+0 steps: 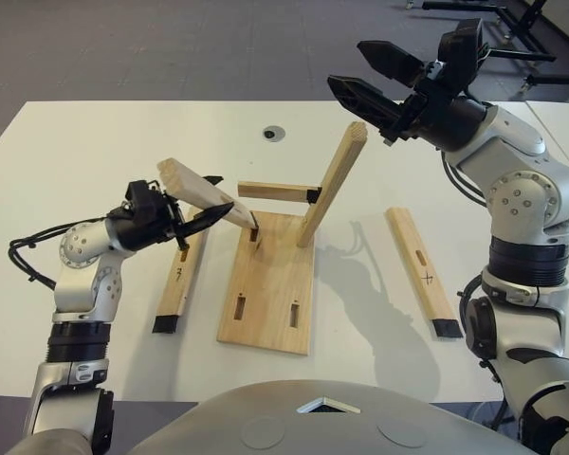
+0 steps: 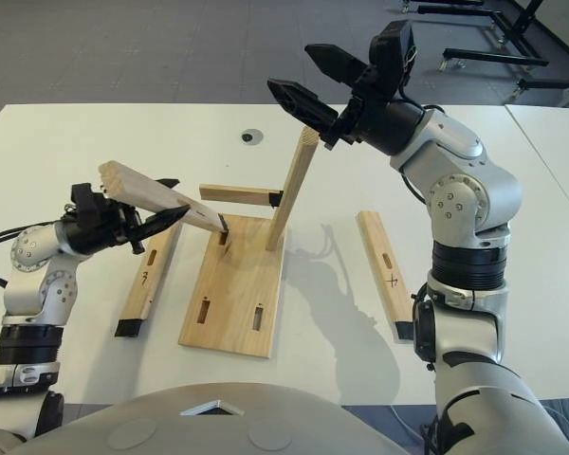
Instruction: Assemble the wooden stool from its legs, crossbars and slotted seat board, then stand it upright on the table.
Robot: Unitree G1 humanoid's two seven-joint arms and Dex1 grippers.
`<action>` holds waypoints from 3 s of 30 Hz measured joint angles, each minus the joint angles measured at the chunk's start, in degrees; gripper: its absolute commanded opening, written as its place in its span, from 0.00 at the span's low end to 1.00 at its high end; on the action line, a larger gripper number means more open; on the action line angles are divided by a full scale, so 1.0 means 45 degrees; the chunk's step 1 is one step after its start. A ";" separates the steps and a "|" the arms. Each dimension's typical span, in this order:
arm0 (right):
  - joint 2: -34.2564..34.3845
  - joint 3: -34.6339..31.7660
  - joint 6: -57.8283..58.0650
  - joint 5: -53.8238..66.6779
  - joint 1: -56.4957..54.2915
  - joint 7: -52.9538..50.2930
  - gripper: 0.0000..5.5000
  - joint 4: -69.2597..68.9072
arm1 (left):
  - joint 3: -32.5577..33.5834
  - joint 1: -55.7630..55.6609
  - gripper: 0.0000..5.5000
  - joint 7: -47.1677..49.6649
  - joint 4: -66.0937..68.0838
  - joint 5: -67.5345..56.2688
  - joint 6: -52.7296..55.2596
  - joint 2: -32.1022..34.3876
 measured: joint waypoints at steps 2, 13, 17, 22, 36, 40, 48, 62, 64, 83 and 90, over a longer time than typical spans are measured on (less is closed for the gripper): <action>0.0015 0.0104 0.0142 0.0030 -0.0018 0.0110 0.87 0.0014 | -0.0196 -0.0597 0.37 -0.0397 0.0422 0.0234 -0.0132 0.0005; 0.0455 0.0481 0.0350 -0.0018 -0.0267 0.0126 0.87 0.0056 | -0.0018 -0.0958 0.37 -0.2427 0.0737 -0.0710 0.1349 0.1524; 0.0454 0.0481 0.0349 -0.0076 -0.0267 0.0225 0.87 0.0083 | -0.0055 -0.0959 0.37 -0.2390 0.0767 -0.0672 0.1314 0.1479; 0.0455 0.0481 0.0351 -0.0076 -0.0272 0.0324 0.87 0.0085 | -0.0281 -0.1092 0.37 -0.2551 0.0867 -0.0559 0.1185 0.1661; 0.0848 0.0480 0.0428 -0.0019 -0.0268 0.0055 0.87 -0.0391 | -0.1691 -0.3095 0.37 -0.3961 0.1557 0.0777 0.0735 0.2607; 0.0934 0.0471 0.0436 -0.0009 -0.0204 -0.0148 0.87 -0.0558 | -0.1879 -0.3498 0.37 -0.4299 0.1662 0.0624 0.2177 0.3054; 0.1096 0.0471 0.0432 0.0032 0.0077 -0.0319 0.87 -0.0718 | -0.1667 -0.3393 0.37 -0.4720 0.1557 -0.0217 0.4117 0.3556; 0.0257 0.1423 0.0897 -0.0612 0.1023 0.0779 0.87 -0.0596 | -0.0762 -0.2043 0.37 -0.4078 0.1241 -0.0795 0.3967 0.3138; 0.0742 0.0422 0.0959 0.0527 0.0739 0.0520 0.87 -0.0557 | -0.0825 -0.2047 0.37 -0.4081 0.1067 -0.0792 0.4082 0.3146; -0.0704 0.2127 0.1362 0.0155 0.0840 0.2322 0.87 -0.1664 | -0.1231 -0.2428 0.37 -0.4420 0.1038 -0.0663 0.4310 0.3273; -0.1181 0.2204 0.1230 0.0047 0.0916 0.2733 0.87 -0.1678 | -0.1088 -0.2395 0.37 -0.4341 0.1311 -0.0690 0.4162 0.3191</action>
